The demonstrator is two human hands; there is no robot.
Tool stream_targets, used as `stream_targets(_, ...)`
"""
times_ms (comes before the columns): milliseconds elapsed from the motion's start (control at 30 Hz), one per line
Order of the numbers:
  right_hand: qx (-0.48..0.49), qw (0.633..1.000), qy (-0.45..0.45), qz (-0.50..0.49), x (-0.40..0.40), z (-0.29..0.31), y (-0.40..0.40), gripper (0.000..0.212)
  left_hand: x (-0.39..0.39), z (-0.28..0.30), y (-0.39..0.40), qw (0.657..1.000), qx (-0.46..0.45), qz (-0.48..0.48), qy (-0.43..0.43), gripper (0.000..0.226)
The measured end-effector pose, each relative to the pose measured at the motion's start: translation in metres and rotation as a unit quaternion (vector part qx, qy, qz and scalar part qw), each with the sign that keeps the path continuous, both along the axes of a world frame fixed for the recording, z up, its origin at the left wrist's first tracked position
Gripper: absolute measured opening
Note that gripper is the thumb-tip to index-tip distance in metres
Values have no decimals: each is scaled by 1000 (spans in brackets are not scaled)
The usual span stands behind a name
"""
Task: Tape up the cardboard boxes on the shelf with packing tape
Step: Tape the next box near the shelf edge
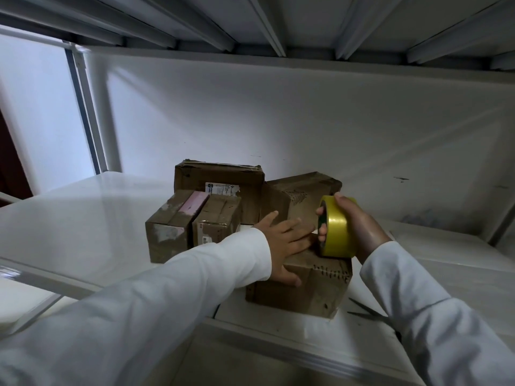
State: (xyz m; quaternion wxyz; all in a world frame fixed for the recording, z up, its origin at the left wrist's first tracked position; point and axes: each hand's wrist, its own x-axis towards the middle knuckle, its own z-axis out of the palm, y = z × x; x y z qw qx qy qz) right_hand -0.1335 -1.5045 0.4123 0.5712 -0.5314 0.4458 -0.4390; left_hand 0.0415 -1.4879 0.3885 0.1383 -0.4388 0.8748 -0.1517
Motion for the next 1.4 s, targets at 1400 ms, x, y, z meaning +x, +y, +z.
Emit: stream_targets(1400, 31, 999, -4, 31, -1, 9, 8, 46, -26, 7, -2, 977, 109, 108, 149, 112)
